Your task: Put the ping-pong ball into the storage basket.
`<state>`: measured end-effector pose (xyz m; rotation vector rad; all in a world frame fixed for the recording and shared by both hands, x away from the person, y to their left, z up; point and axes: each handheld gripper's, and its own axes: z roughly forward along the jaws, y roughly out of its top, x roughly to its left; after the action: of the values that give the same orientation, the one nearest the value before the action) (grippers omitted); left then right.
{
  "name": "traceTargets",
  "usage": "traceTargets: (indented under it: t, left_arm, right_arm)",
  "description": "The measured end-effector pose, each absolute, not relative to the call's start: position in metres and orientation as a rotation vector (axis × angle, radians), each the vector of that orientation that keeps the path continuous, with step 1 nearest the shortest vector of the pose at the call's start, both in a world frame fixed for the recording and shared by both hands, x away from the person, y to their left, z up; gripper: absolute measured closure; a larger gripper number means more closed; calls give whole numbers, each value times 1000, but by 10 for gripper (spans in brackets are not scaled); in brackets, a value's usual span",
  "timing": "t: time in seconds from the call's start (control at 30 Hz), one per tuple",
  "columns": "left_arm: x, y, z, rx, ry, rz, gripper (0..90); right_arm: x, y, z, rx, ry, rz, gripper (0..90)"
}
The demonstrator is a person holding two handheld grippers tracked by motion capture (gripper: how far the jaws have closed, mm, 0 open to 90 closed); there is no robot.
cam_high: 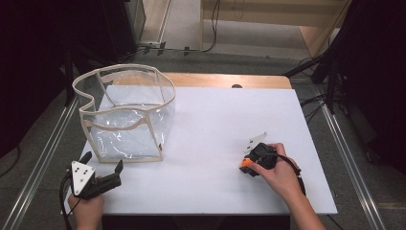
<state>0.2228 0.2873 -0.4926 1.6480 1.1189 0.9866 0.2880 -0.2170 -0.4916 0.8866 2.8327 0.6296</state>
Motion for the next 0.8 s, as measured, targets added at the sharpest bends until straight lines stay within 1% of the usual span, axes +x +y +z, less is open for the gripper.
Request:
traceTargets:
  t: [0.8]
  left_arm:
    - [223, 287, -493, 1648, 1119, 987, 0]
  right_arm:
    - [290, -211, -485, 879, 2821, 649, 477]
